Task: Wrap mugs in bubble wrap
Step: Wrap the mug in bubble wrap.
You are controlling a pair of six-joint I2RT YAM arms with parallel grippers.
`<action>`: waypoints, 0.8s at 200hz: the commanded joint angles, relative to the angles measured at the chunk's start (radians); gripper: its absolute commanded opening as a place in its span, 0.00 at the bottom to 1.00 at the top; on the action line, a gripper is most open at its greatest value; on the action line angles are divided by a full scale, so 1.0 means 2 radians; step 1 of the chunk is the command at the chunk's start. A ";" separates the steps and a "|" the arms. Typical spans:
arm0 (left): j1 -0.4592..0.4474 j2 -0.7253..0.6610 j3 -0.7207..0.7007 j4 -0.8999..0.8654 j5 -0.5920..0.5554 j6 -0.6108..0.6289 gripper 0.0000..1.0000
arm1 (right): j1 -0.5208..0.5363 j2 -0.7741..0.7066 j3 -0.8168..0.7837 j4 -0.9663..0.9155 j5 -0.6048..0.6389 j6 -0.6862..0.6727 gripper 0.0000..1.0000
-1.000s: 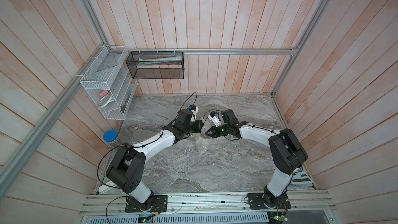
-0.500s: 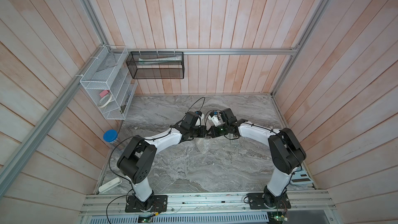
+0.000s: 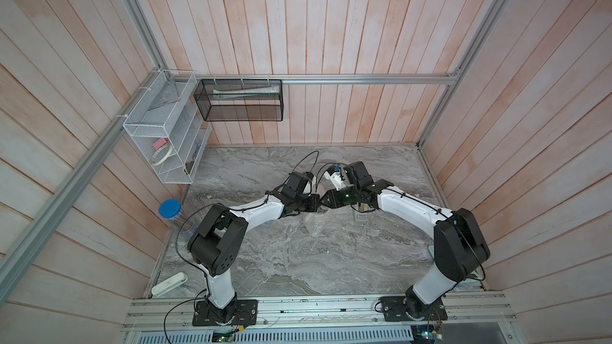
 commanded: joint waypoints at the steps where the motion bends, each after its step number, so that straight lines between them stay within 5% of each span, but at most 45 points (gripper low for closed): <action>1: -0.005 0.019 -0.003 -0.031 -0.001 0.015 0.00 | -0.010 -0.010 0.001 -0.027 0.010 0.012 0.36; 24: -0.010 0.017 -0.003 -0.028 0.001 0.020 0.00 | -0.019 -0.008 -0.003 -0.029 0.064 0.029 0.44; 57: -0.016 0.020 -0.004 -0.026 0.006 0.024 0.00 | -0.028 0.007 -0.018 0.015 0.085 0.062 0.69; 137: -0.024 0.031 -0.001 -0.025 0.019 0.032 0.00 | -0.009 0.084 0.007 0.055 0.077 0.078 0.69; 160: -0.024 0.034 0.002 -0.030 0.022 0.036 0.00 | -0.001 0.105 0.011 0.048 0.091 0.076 0.62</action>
